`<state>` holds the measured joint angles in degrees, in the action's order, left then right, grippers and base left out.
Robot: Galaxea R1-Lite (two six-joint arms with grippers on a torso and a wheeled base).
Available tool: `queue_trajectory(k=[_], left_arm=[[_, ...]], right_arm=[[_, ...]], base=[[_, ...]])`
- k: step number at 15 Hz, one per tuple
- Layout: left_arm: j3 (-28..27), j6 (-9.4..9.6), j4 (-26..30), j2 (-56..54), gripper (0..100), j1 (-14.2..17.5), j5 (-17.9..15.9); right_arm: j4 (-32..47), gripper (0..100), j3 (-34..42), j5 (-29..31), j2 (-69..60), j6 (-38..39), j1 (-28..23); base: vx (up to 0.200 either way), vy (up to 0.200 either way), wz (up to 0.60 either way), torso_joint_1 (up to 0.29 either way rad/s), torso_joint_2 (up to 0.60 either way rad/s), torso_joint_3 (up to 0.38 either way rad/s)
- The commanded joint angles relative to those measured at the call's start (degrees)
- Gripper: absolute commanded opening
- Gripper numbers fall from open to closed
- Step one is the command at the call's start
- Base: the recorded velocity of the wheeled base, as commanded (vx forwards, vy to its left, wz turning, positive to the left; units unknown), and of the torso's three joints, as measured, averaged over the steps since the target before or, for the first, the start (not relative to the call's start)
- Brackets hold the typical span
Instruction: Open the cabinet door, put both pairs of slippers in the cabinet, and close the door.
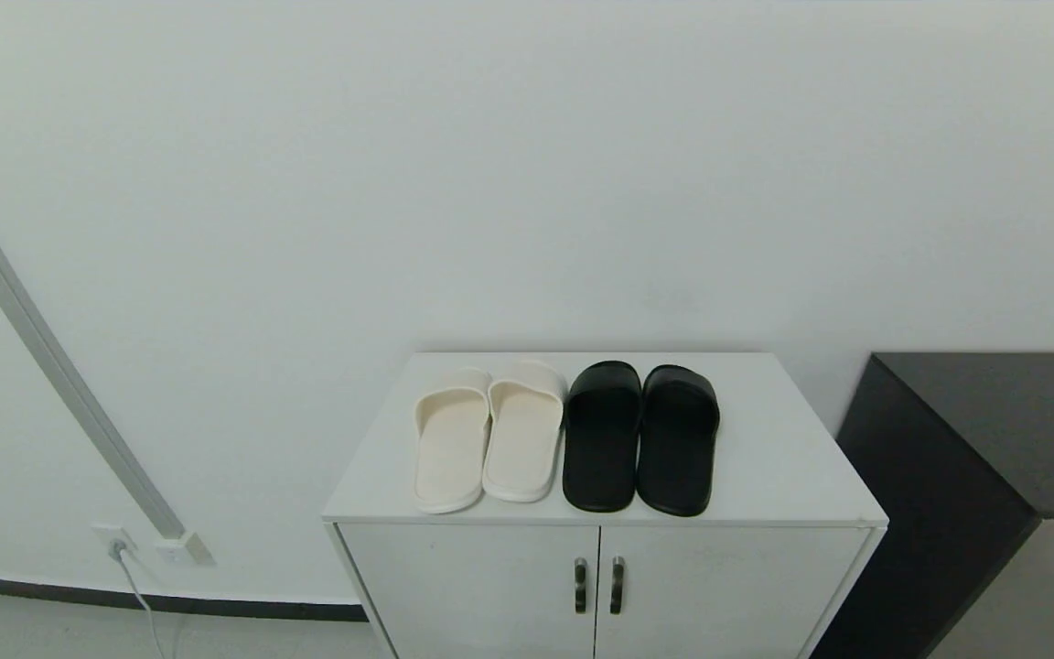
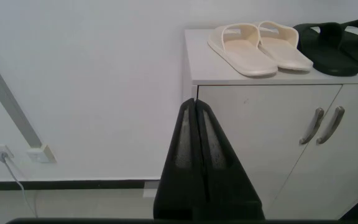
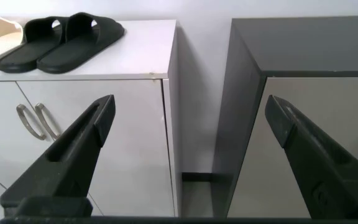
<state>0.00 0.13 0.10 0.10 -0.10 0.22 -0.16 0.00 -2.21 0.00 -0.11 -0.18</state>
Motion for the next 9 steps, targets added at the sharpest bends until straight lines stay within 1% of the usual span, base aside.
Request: queue_trajectory(k=[1, 9], left_arm=[[0.0, -0.05, 0.0, 0.0, 0, 0.0, 0.0], [0.0, -0.05, 0.0, 0.0, 0, 0.0, 0.0]], right_arm=[[0.0, 100, 0.0, -0.1, 0.1, -0.1, 0.0], [-0.3, 100, 0.0, 0.2, 0.0, -0.1, 0.0]], base=[[0.000, 0.000, 0.00, 0.000, 0.00, 0.000], [0.000, 0.000, 0.00, 0.000, 0.00, 0.000]])
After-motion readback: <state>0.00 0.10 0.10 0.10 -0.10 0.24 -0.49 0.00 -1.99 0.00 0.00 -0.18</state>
